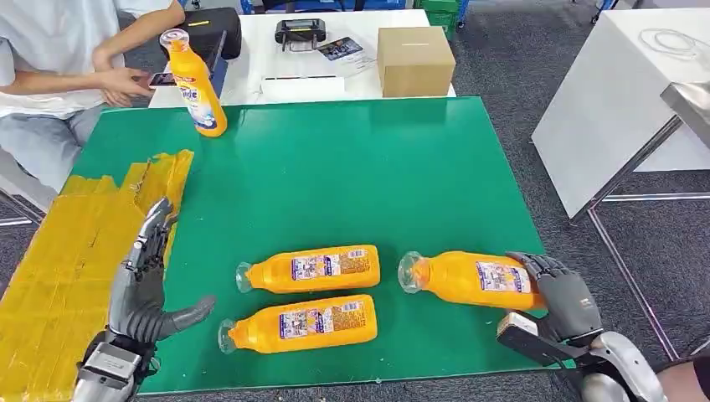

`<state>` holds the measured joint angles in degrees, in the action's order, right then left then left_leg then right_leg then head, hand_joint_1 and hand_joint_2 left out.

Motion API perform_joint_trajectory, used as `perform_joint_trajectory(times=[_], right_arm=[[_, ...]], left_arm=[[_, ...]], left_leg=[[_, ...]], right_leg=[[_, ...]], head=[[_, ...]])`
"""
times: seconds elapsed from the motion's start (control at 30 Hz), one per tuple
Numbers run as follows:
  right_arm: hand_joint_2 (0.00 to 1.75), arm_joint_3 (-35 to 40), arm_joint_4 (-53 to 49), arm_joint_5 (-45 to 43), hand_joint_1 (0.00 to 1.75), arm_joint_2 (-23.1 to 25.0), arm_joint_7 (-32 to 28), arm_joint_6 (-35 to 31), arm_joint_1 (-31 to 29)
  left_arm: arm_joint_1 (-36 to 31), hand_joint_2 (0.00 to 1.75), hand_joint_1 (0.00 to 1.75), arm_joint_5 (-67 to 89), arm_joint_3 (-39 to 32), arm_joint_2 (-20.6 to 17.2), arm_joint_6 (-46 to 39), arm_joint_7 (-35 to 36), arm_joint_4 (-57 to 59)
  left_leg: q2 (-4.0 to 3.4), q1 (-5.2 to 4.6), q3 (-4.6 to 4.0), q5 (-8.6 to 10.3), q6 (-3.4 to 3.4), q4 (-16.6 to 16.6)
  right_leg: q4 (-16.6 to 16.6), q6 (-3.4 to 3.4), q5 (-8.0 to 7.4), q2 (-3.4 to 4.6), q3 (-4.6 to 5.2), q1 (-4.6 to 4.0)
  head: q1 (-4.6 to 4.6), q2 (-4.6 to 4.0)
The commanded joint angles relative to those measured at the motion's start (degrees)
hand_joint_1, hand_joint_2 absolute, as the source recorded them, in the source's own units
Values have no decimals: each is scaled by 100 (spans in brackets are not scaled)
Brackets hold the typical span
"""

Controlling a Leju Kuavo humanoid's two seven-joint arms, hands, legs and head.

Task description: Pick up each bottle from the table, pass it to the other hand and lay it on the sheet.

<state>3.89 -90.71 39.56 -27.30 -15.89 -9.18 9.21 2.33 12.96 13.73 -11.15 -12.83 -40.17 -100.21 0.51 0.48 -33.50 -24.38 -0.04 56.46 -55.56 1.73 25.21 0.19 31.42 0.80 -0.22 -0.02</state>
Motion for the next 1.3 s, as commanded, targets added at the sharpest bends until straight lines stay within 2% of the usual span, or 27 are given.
perform_joint_trajectory(times=[0.03, 0.13, 0.2, 0.23, 0.37, 0.43, 0.57, 0.77, 0.9, 0.97, 1.07, 1.13, 1.3], right_arm=[[175, -446, -324, -43, 175, 317, -20, 26, 123], [175, -385, -103, 71, 175, 606, -90, 102, -37], [175, -314, 121, 41, 175, 978, -187, 88, -253], [175, -379, 286, -394, 175, 1330, -389, 99, -432], [175, -228, 908, -1182, 175, 2246, -869, 13, -1164], [175, -63, 1247, -1708, 175, 2723, -1010, 114, -1574], [175, 482, 2084, -1972, 175, 3333, -944, 173, -2347], [175, 1009, 2878, -2139, 175, 3783, -925, 75, -2874], [175, 1065, 2983, -2130, 175, 3836, -914, 2, -2937], [175, 1214, 3215, -2163, 175, 3922, -888, 25, -3082], [175, 1559, 3813, -2070, 175, 4105, -807, 109, -3289], [175, 1658, 4025, -2018, 175, 4193, -856, -17, -3313], [175, 2062, 4701, -1967, 175, 4380, -871, 158, -3451]], left_arm=[[4, 175, 0, -20, -128, -4, 31, 17, 147], [-33, 175, 0, -37, -164, 58, 129, 17, 221], [-76, 175, 0, 26, -158, 102, 209, 17, 333], [-116, 175, 0, 83, -109, 122, 243, 17, 427], [-452, 175, 0, 198, 0, 312, 501, 17, 930], [-881, 175, 0, 463, -87, 618, 800, 17, 1605], [-1836, 175, 0, 412, -47, 1135, 1568, 452, 2479], [-2479, 175, 0, -424, -64, 1447, 2266, 1266, 3109], [-2549, 175, 0, -533, -61, 1469, 2304, 1317, 3220], [-2678, 175, 0, -761, -31, 1523, 2416, 1411, 3379], [-2809, 175, 0, -843, 58, 1623, 2364, 1404, 3492], [-2857, 175, 0, -858, 96, 1658, 2337, 1417, 3516], [-2983, 175, 0, -1001, 138, 1670, 2316, 1463, 3616]], left_leg=[[-3, 4, 15, -6, -1, -2], [-7, 6, 21, -6, -1, -6], [-8, 4, 14, -2, -1, -7], [-19, 10, 30, -6, -3, -12], [-25, 9, 29, 0, -3, -17], [-30, 12, 35, 2, -4, -19], [-29, 16, 23, 16, -5, -15], [-29, 19, 17, 27, -7, -4], [-16, 15, 17, 23, -6, -3], [-23, 19, 33, 12, -5, -1], [-12, 14, -1, 25, -6, 0], [-16, 16, 3, 22, -7, 2], [-13, 18, 7, 19, -6, 1]], right_leg=[[6, -8, 5, -3, -17, -5], [12, -8, 3, 2, -23, -7], [10, -6, 0, 4, -15, -5], [19, -10, -2, 13, -29, -12], [20, -9, -8, 20, -23, -11], [24, -11, -11, 23, -27, -14], [17, -9, -16, 15, -16, -17], [2, -9, -13, 15, -15, -21], [-2, -5, -7, 9, -17, -16], [2, -10, 0, 12, -35, -22], [-5, -3, -8, 7, -1, -14], [-4, -6, -7, 9, -5, -18], [-1, -7, -4, 4, -9, -20]], head=[[0, 0], [2, 0], [0, 0], [0, 0], [-2, 0], [0, 0], [2, 0], [2, 0], [2, 0], [2, 0], [0, 0], [2, 0], [4, 0]])
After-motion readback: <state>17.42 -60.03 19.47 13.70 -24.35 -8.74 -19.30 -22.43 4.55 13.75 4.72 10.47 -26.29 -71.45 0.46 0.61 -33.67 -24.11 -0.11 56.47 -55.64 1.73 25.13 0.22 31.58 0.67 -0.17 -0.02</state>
